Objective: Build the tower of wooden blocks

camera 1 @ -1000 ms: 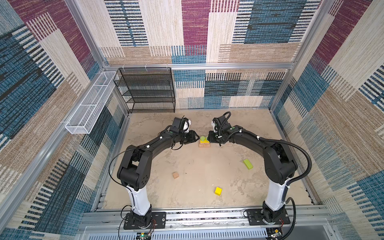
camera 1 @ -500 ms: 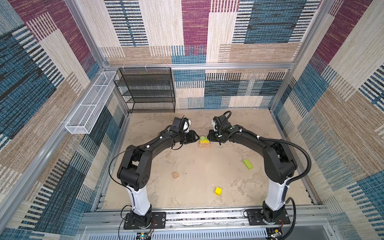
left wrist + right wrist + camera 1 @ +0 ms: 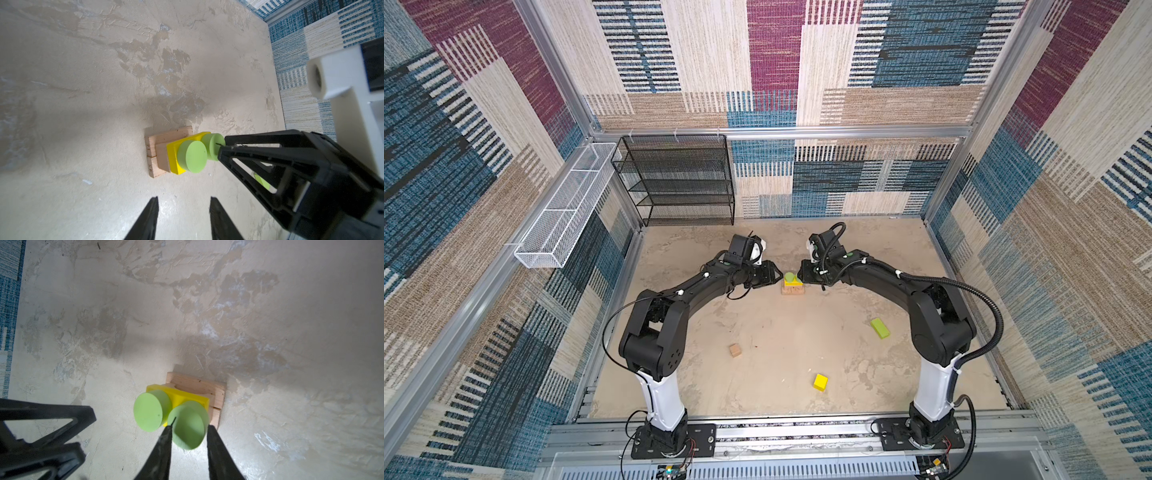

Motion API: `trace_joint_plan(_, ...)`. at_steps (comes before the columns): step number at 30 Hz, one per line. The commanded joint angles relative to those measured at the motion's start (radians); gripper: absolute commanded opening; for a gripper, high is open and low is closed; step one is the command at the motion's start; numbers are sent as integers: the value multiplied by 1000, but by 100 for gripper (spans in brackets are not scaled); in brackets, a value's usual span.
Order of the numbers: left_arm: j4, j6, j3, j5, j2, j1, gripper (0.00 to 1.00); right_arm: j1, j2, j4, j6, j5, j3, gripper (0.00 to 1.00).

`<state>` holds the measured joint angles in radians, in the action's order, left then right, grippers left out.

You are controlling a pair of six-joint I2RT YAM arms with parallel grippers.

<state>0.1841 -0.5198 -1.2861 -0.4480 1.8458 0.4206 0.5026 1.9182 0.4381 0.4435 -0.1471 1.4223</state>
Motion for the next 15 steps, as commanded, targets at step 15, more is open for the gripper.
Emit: trace_joint_plan(15, 10, 21, -13, -3, 3, 0, 45, -1, 6, -18, 5, -11, 16, 28)
